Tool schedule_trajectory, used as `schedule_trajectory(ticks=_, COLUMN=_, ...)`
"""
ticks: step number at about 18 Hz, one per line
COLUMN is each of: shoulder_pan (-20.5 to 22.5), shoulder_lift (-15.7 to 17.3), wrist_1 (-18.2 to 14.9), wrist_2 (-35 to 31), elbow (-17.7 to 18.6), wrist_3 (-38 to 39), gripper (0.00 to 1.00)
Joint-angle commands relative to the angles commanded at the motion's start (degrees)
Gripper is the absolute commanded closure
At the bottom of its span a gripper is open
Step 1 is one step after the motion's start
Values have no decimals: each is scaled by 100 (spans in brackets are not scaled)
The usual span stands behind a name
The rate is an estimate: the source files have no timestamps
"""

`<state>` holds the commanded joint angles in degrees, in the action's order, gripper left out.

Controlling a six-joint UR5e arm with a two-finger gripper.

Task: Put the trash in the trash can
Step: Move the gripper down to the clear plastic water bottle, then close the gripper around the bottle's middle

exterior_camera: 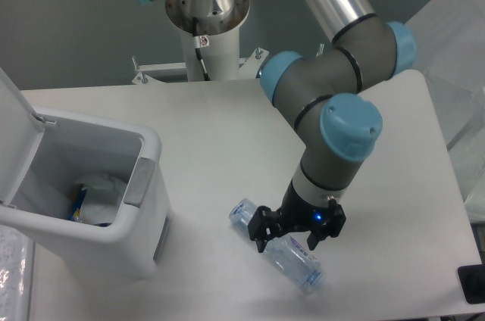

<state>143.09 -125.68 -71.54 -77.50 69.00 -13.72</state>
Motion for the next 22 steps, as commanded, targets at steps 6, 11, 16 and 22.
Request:
schedule_trajectory(ticks=6, shoulder_pan=-9, shoulder_lift=-466, wrist_1=-79, wrist_2=-475, elbow=-281, wrist_3=256, gripper=0)
schedule_trajectory(ticks=11, shoulder_pan=-35, shoulder_lift=-660, wrist_1=-71, wrist_2=-686, elbow=-343, wrist_3=571, gripper=0)
schedule_trajectory(ticks=16, shoulder_pan=-167, shoulder_lift=-853, wrist_1=-62, wrist_2=-898, elbow=-369, wrist_3=817, gripper=0)
schedule_trajectory(ticks=22, shoulder_pan=-255, shoulder_lift=-976, wrist_1=-62, wrist_2=-1178, elbow=-317, wrist_3=1064, gripper=0)
